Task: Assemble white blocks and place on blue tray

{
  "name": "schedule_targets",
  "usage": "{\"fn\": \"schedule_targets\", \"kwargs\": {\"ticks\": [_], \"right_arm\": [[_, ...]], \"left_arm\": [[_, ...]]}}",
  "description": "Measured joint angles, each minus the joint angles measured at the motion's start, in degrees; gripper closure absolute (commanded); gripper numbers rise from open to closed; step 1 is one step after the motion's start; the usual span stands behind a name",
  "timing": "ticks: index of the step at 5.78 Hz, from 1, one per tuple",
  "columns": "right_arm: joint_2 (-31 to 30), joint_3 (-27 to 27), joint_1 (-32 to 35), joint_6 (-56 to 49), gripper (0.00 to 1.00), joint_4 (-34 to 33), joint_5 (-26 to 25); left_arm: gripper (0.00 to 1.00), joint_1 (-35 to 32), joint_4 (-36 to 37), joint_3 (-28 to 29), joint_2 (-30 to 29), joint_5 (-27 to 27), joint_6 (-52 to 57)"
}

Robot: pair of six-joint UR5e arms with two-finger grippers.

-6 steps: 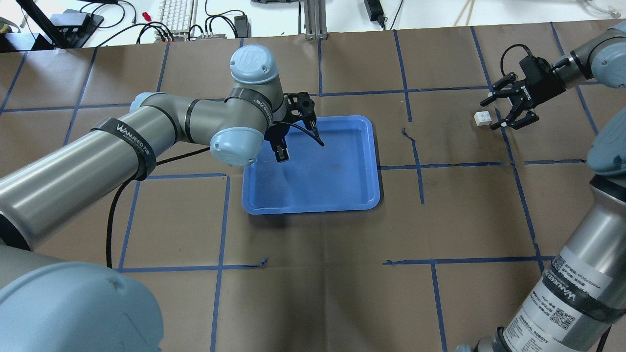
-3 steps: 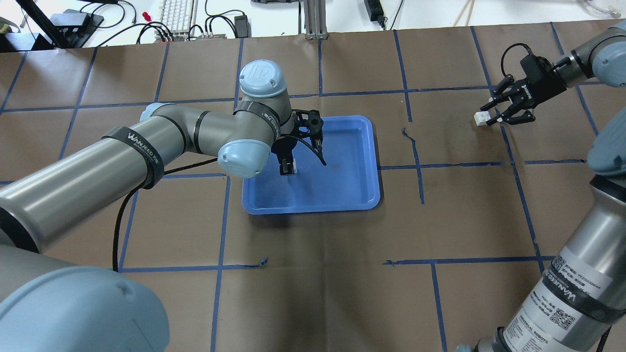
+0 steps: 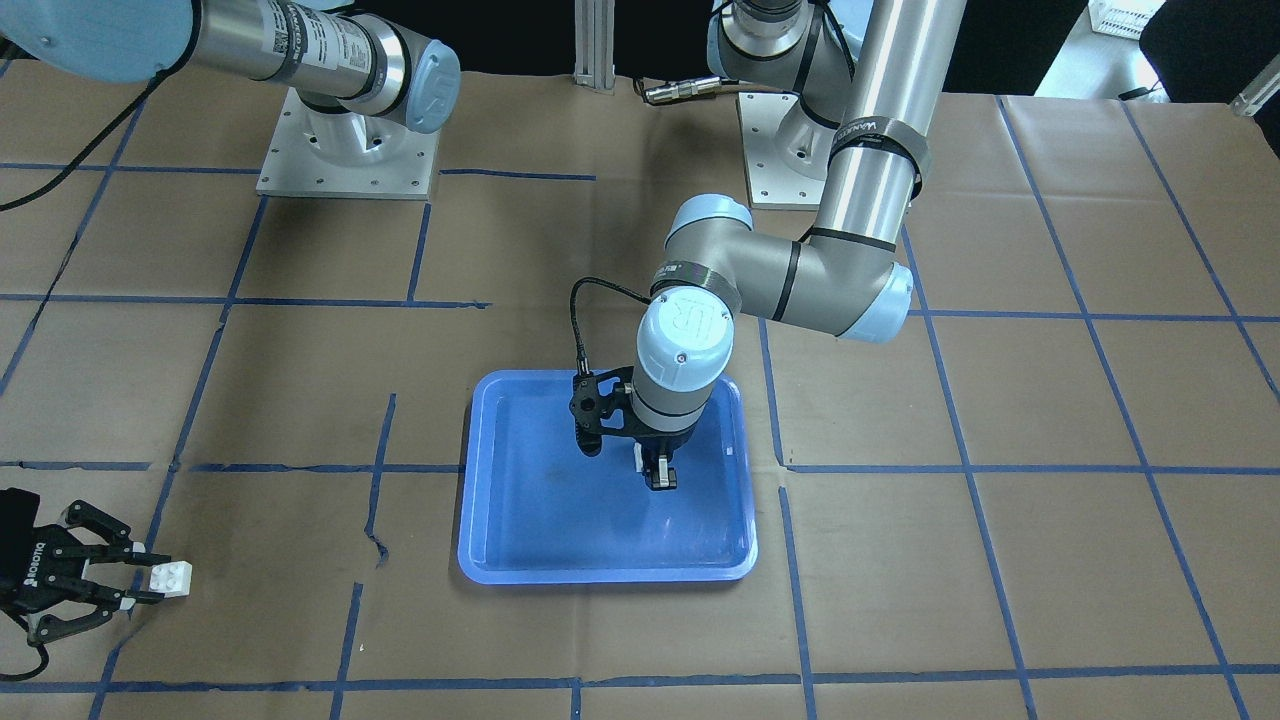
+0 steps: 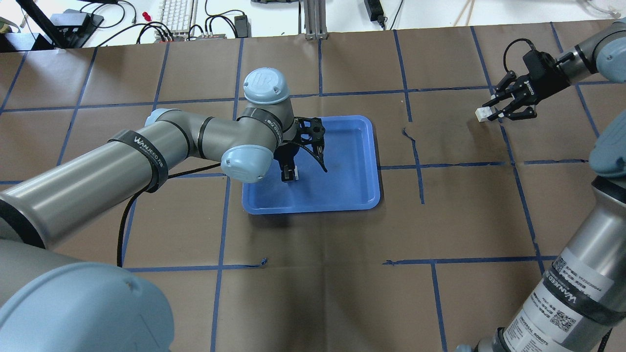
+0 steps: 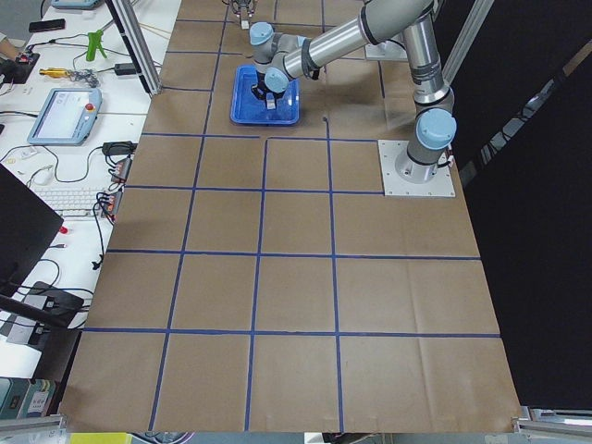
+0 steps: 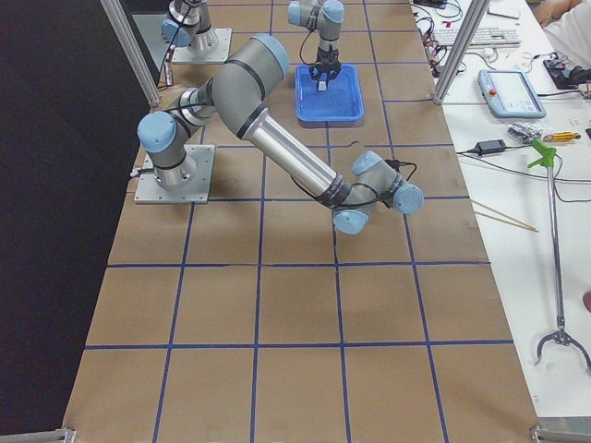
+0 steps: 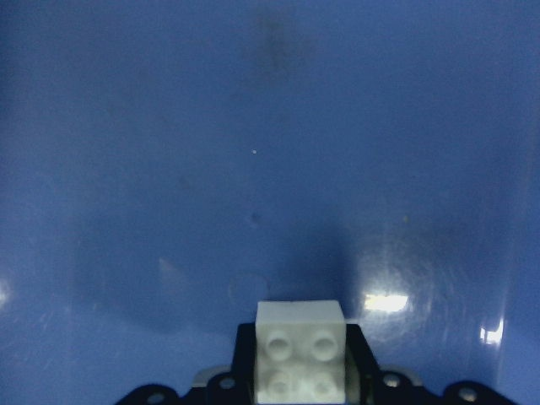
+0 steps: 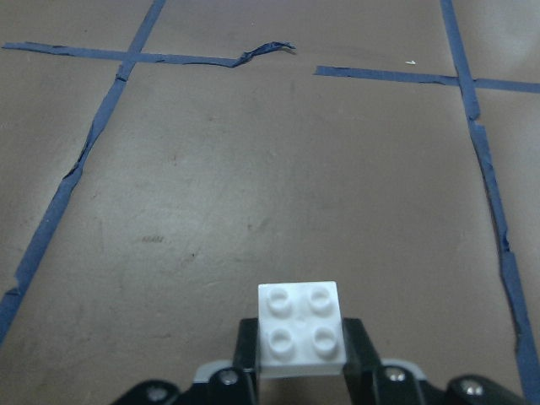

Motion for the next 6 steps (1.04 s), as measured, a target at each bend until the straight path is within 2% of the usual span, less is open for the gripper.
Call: {"fn": "schedule_targets", "kwargs": {"ticks": [1,2,3,4,6], "right_arm": [[-2.3,0.1,0.4,2.1,0.67,0.5,0.0],[-4.6,0.7,1.6,4.5,0.67,0.9,-0.1],[-7.4,2.6,3.5,6.1,0.67,1.0,0.0],[-11.0,6.9,5.2,7.8,0.67,0.9,1.5],[-19.3,18.8,7.0,12.1,0.67,-3.2,6.3]], "left_arm": [[0.82,0.0,0.1,0.0,-0.1,-0.1,0.0],[0.82,-0.1,0.3,0.0,-0.1,-0.1,0.0],[0.45,-0.6,0.8,0.2,-0.1,0.0,-0.1],[0.01,-1.3,1.4,0.3,-0.1,0.0,-0.1],[0.0,-1.6,1.4,0.6,0.2,0.1,-0.4]]}}
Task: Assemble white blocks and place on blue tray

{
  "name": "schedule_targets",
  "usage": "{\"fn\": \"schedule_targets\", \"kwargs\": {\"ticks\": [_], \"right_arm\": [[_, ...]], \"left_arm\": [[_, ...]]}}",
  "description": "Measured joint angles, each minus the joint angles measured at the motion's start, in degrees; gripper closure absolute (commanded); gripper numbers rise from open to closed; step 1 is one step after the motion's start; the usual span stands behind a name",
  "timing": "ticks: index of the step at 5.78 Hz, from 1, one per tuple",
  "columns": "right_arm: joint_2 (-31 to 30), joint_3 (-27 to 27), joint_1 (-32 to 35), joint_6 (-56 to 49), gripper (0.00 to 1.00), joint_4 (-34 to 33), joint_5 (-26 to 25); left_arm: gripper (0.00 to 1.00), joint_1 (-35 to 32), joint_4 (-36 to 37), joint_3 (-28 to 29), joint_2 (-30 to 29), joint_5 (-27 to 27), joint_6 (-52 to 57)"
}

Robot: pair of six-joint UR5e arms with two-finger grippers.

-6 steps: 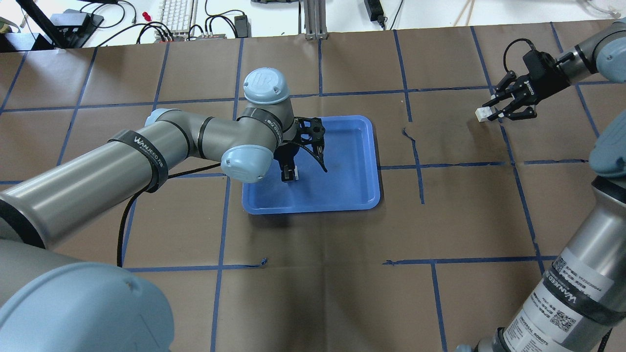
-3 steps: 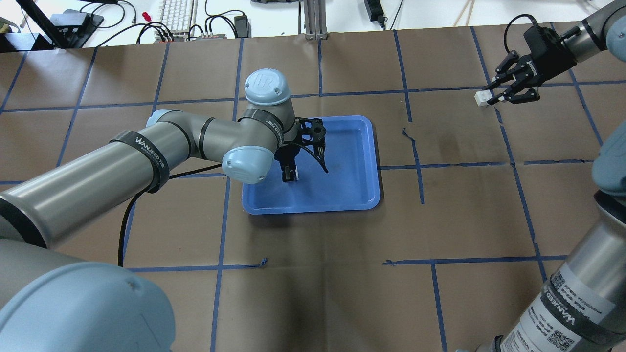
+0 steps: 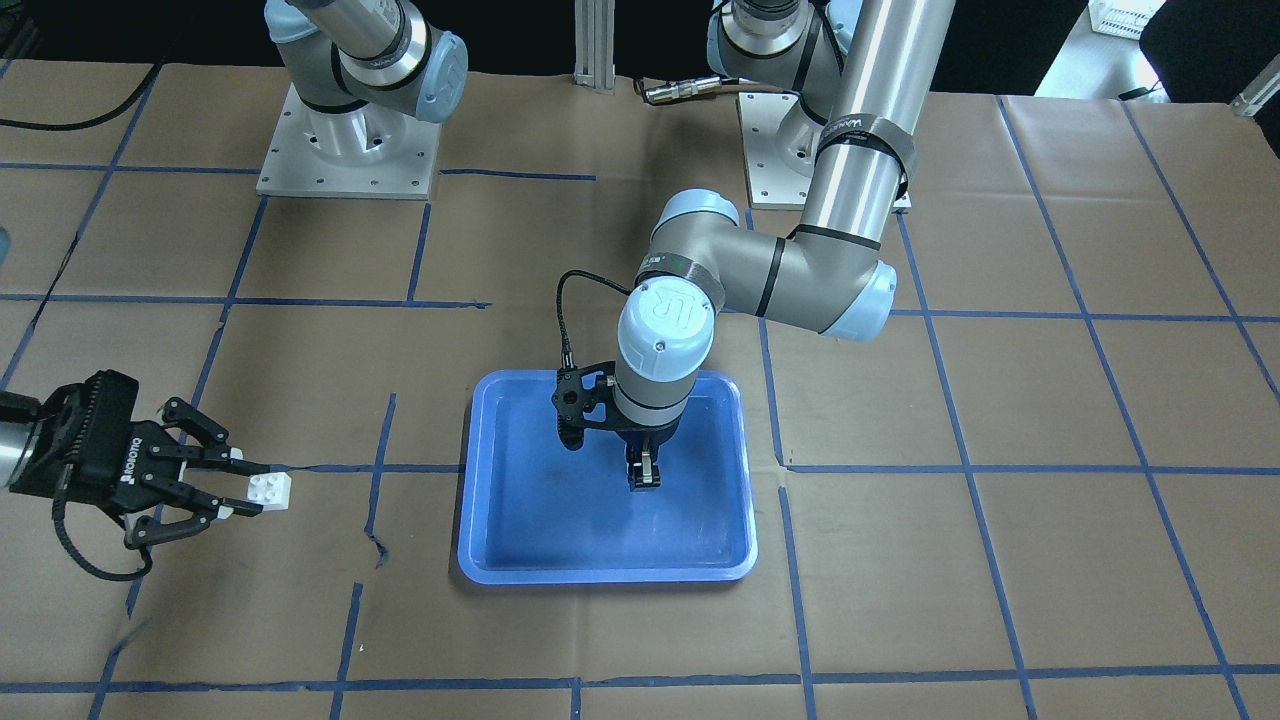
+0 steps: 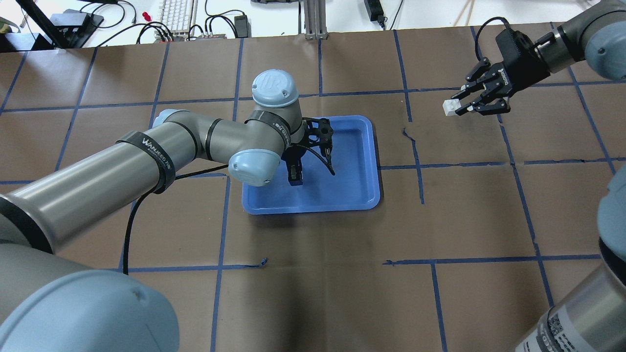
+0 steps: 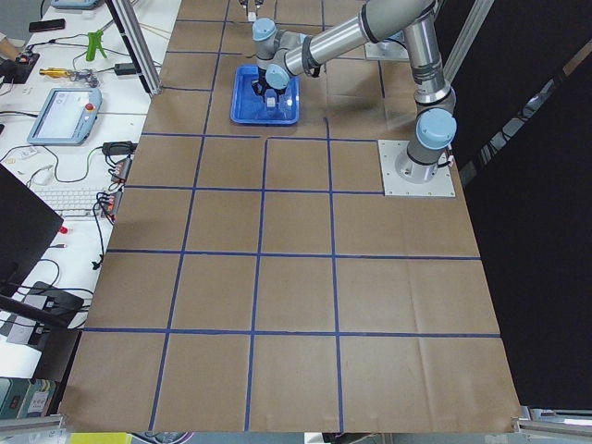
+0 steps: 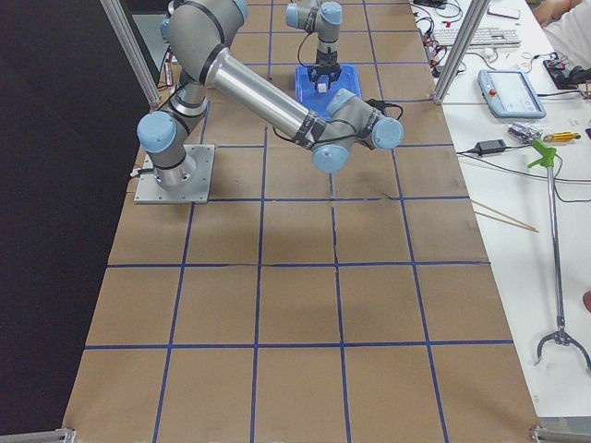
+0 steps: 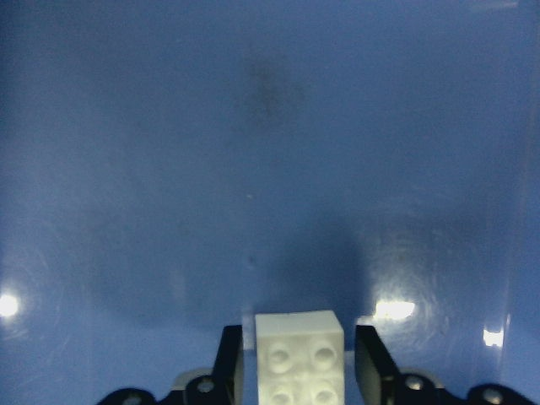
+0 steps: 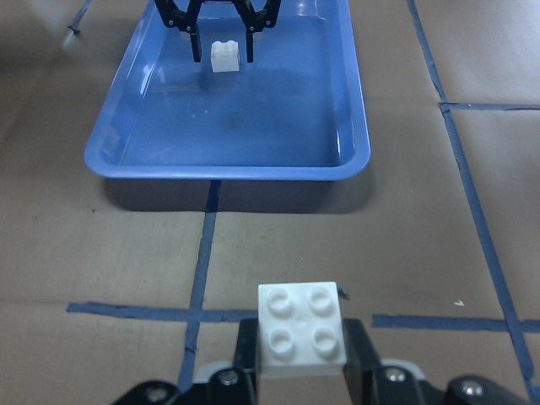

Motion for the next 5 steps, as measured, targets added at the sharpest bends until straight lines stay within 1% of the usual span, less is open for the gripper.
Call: {"fn": "schedule_targets", "kwargs": {"ticks": [1,2,3,4,5], "right_arm": [[-2.5,4.5,1.0,2.8,0.67,-4.2,1.6],[-3.6,7.4,2.4,5.6,0.67,-8.2,3.1],[-3.8,8.7,4.1,7.7,0.67,-10.9,3.7],[-3.9,9.4,6.0,10.7,0.68,-13.6,3.9],[-3.9,10.9,8.4,15.1,0.68,-18.4,4.0]], "left_arm": [[0.0,0.0,-0.3,0.6,1.0,0.1,0.0],[0.0,0.1,-1.9,1.8,3.0,0.3,-0.1],[0.0,0.2,-7.0,3.7,5.6,0.5,-0.2],[0.0,0.4,-14.0,5.8,8.9,0.7,-0.2],[0.0,1.0,-19.5,7.1,11.8,1.7,-3.2]]}}
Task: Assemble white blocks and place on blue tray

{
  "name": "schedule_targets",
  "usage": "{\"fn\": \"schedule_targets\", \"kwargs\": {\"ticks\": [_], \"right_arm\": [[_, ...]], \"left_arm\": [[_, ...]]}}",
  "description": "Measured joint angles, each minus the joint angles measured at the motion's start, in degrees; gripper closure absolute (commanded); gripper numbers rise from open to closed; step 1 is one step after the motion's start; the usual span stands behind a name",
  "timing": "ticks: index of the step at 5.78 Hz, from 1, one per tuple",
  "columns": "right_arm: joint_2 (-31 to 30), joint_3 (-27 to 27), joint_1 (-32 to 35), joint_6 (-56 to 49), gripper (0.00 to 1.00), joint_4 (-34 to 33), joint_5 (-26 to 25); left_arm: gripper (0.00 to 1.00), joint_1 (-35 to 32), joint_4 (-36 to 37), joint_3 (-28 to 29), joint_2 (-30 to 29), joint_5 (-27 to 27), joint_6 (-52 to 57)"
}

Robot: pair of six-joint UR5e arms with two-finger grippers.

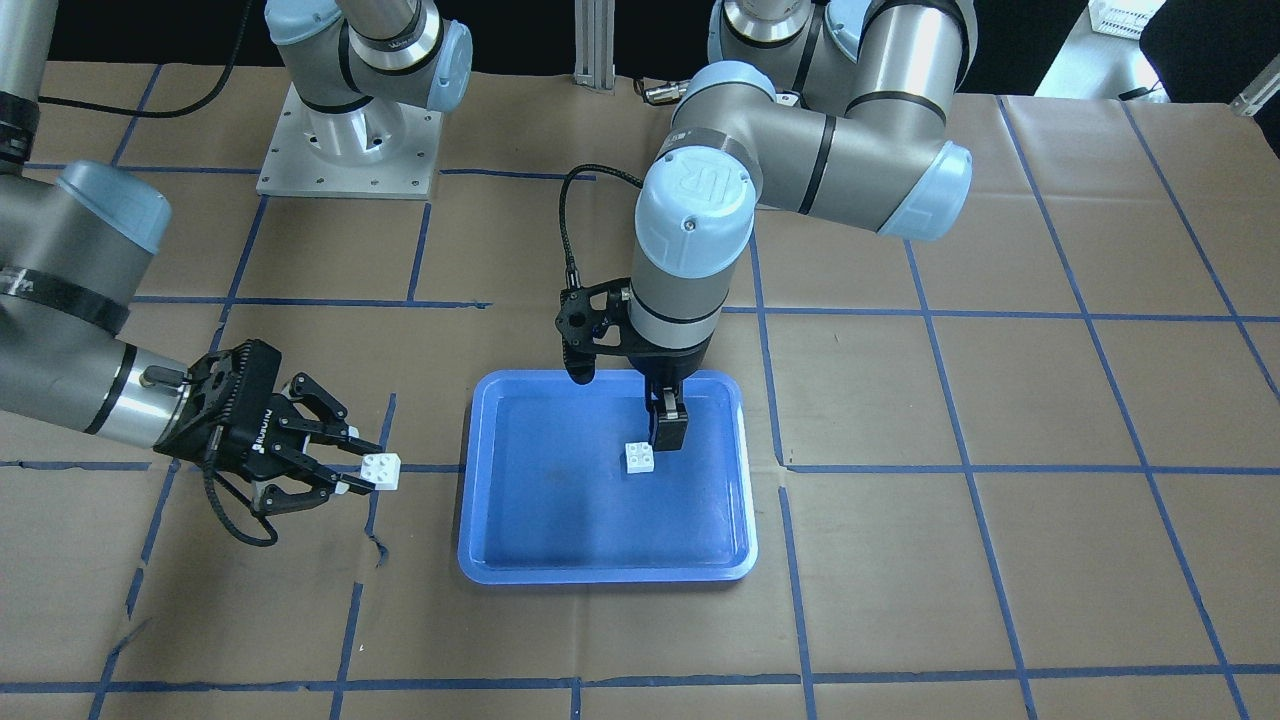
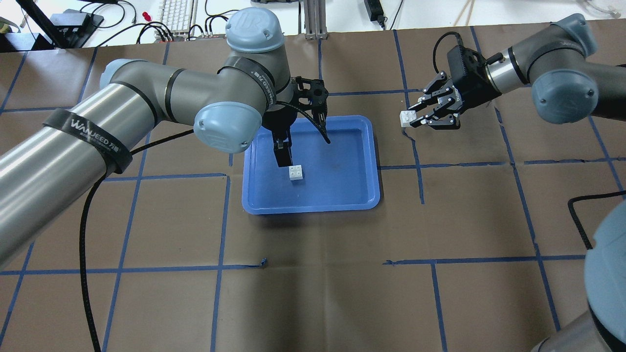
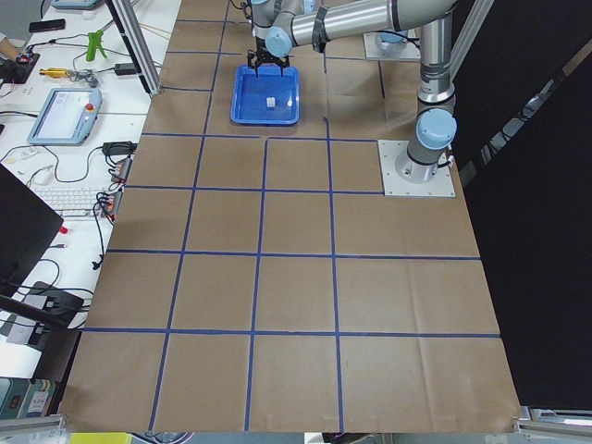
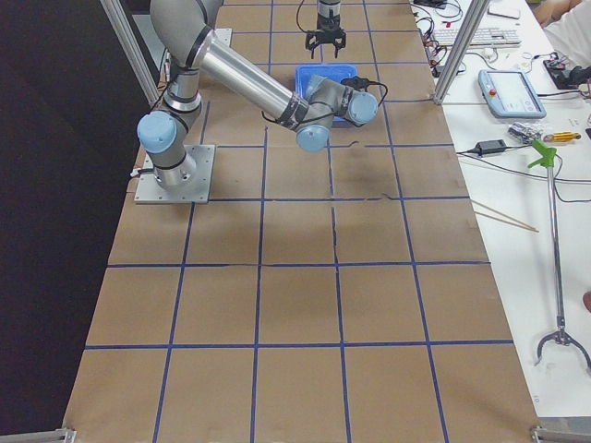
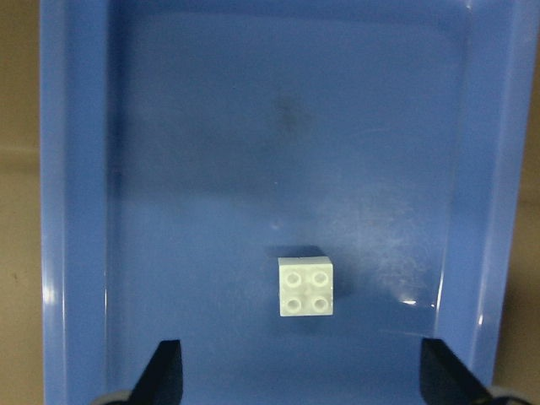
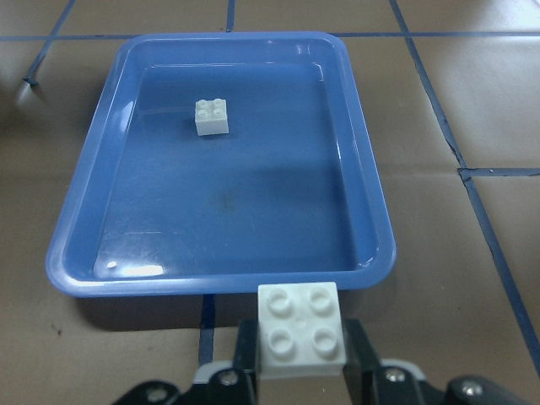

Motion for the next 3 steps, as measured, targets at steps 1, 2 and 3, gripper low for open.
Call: {"fn": "schedule_targets", "kwargs": {"ticks": [1,2,3], "right_arm": [[0.0,2.8,2.3,5.1,0.68,-7.2,0.0],[0.0,5.7,3.9,9.4,0.68,-13.8,0.1],[0.1,7.3,4.9,11.4,0.68,-17.2,0.5]], "left_arm": [[0.0,1.2,-3.5,0.5,2.8,1.5,-6.3],[0.0,2.4,-5.4,0.6,5.8,3.2,-14.1],[0.0,3.7,-6.0,0.6,8.3,5.3,-22.2]]}}
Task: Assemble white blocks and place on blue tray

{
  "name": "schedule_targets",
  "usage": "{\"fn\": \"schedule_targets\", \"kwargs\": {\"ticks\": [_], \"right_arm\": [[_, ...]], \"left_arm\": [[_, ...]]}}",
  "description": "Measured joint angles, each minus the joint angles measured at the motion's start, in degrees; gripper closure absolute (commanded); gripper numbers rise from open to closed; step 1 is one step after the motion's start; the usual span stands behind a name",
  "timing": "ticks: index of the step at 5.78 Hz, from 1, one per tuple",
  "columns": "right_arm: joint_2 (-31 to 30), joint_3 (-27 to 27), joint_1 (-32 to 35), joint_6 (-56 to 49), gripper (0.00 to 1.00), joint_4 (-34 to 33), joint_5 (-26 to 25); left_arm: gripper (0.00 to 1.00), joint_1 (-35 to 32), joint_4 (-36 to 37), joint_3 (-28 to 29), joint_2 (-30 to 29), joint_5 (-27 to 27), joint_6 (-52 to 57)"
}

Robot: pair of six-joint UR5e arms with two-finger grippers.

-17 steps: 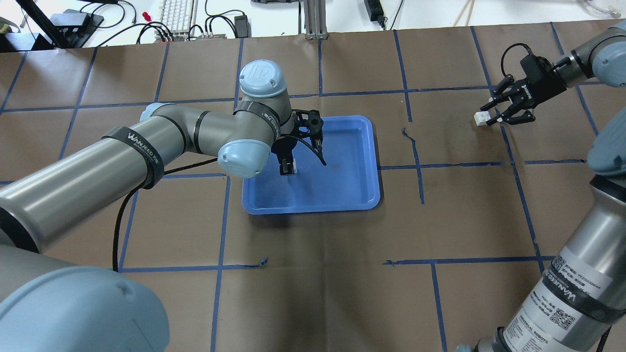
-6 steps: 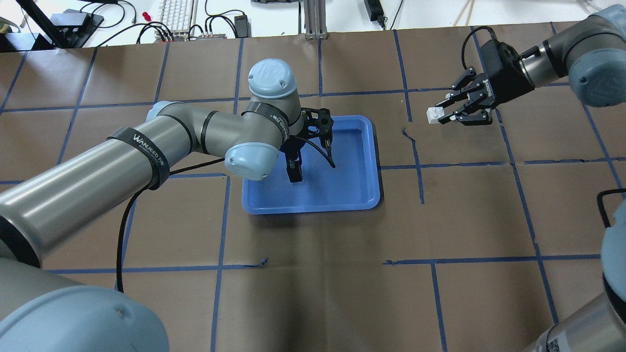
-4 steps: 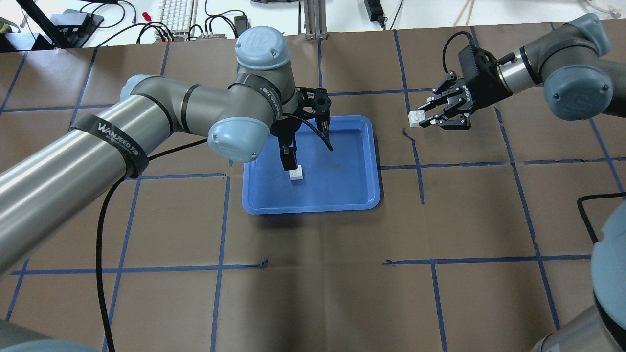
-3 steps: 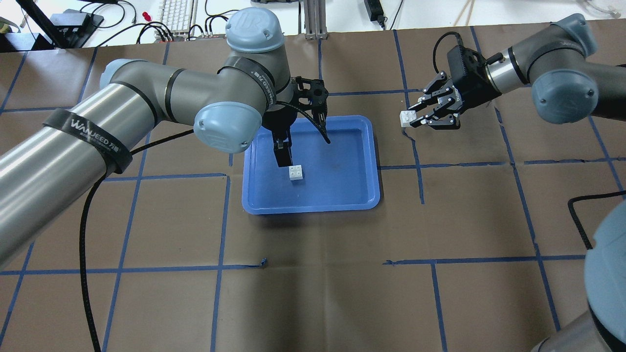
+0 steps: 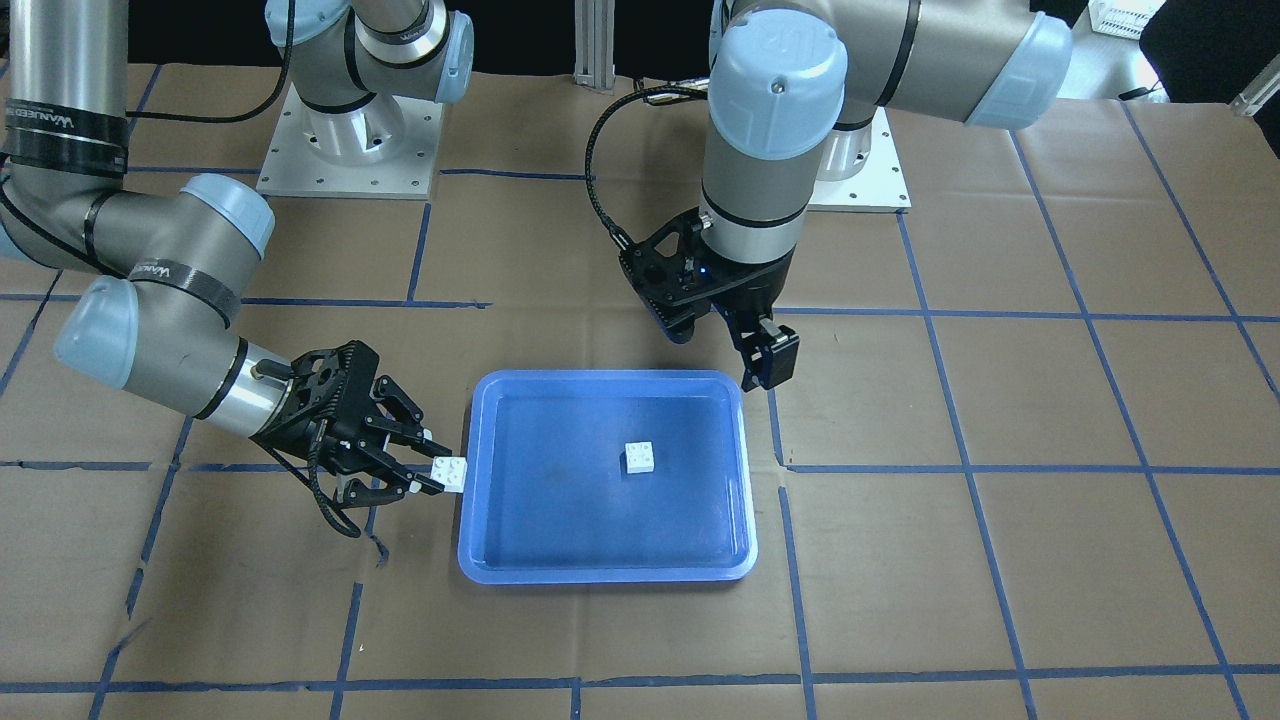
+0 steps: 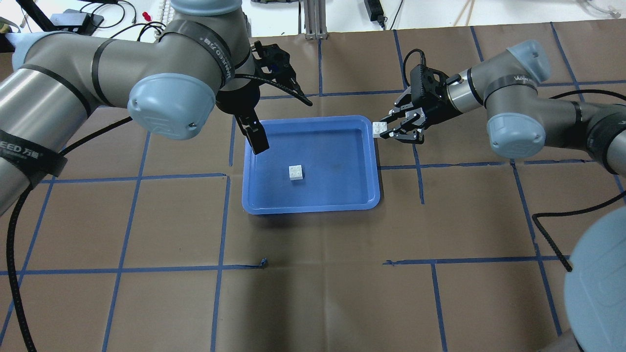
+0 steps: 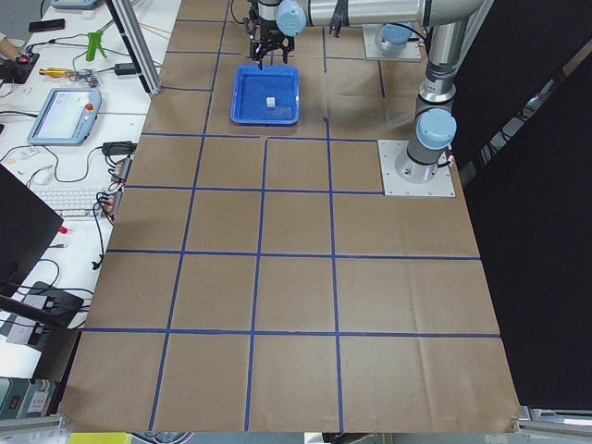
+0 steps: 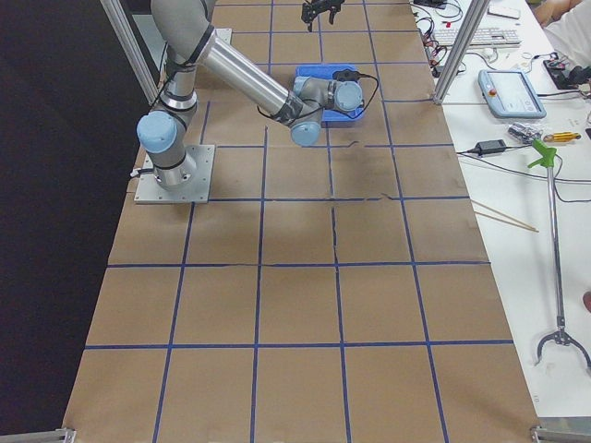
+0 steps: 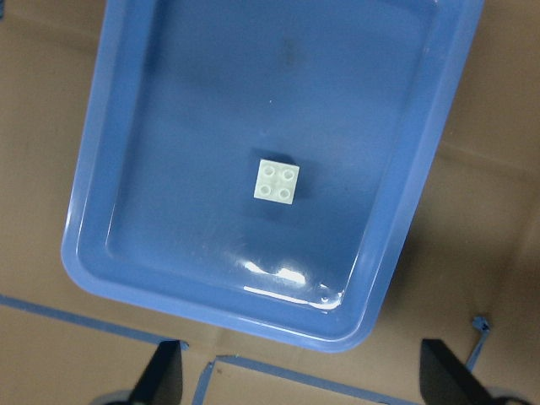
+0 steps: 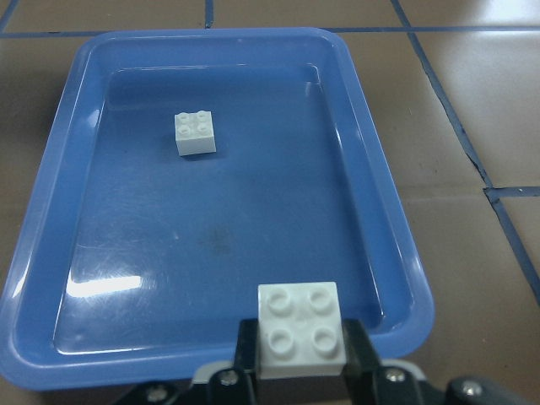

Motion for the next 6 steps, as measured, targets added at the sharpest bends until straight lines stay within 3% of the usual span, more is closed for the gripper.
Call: {"fn": "schedule_targets", "kwargs": {"ticks": [3,5,6], "right_arm": [[-0.2,2.0,0.4,1.6,0.69,-3.6,0.7],[-0.5,2.8,1.8,3.9,0.7,-5.3,0.8],[0.0,2.9,4.3,8.8,0.7,-9.4,0.9]], "left_arm": [[0.0,2.3,-0.4,0.4,4.3,2.2,-21.1],[0.0,5.2,-1.3,0.5,5.6,1.7,-37.1],[0.0,6.2,-2.7,0.5,6.8,0.3,-41.1]]}}
